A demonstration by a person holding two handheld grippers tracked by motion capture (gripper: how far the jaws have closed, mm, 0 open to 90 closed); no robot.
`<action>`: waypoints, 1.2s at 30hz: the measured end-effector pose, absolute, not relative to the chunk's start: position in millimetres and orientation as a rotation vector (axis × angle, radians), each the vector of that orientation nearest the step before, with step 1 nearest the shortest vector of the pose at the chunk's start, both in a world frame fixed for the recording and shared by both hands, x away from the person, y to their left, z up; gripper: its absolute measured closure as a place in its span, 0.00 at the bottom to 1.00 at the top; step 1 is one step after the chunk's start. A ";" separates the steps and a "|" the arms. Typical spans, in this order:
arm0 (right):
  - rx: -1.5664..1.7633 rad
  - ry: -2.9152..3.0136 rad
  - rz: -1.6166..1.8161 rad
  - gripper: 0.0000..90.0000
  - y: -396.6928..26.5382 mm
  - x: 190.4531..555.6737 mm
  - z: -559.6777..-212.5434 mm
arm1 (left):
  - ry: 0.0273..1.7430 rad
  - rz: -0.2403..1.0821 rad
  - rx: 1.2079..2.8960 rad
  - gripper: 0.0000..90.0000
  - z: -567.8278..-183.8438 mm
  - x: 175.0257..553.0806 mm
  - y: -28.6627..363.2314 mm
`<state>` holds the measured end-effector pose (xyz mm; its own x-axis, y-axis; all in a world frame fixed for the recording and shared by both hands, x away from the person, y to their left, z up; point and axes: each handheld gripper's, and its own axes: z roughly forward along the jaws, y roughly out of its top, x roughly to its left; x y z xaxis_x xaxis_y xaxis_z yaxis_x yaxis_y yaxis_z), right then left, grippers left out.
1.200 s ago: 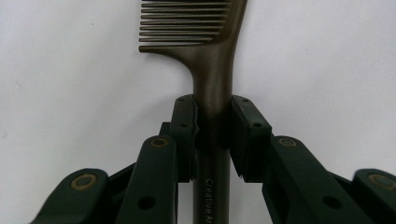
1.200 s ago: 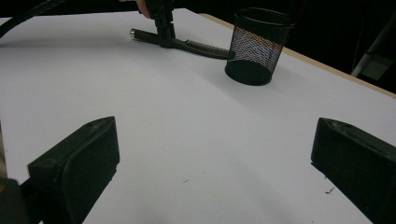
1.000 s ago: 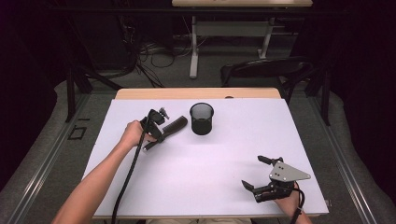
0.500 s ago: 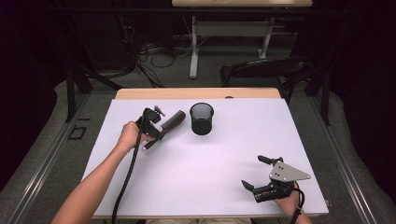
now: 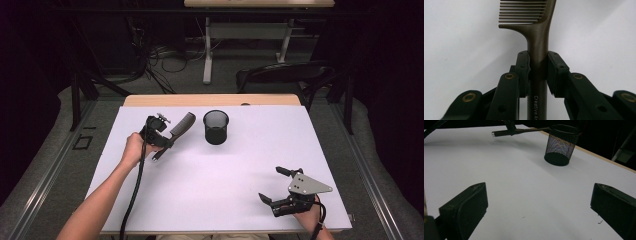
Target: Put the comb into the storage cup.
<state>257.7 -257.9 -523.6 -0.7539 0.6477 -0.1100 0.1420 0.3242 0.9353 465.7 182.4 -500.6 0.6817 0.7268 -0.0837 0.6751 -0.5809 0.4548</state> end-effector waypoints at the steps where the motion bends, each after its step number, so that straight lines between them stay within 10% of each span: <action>1: 0.695 2.124 1.431 0.01 -257.8 257.7 -523.6 | 1.084 0.158 2.427 0.80 -500.5 464.4 183.2; 36: 0.698 2.129 1.422 0.01 -258.3 258.2 -524.0 | 1.041 0.317 2.086 0.80 -501.6 434.2 199.7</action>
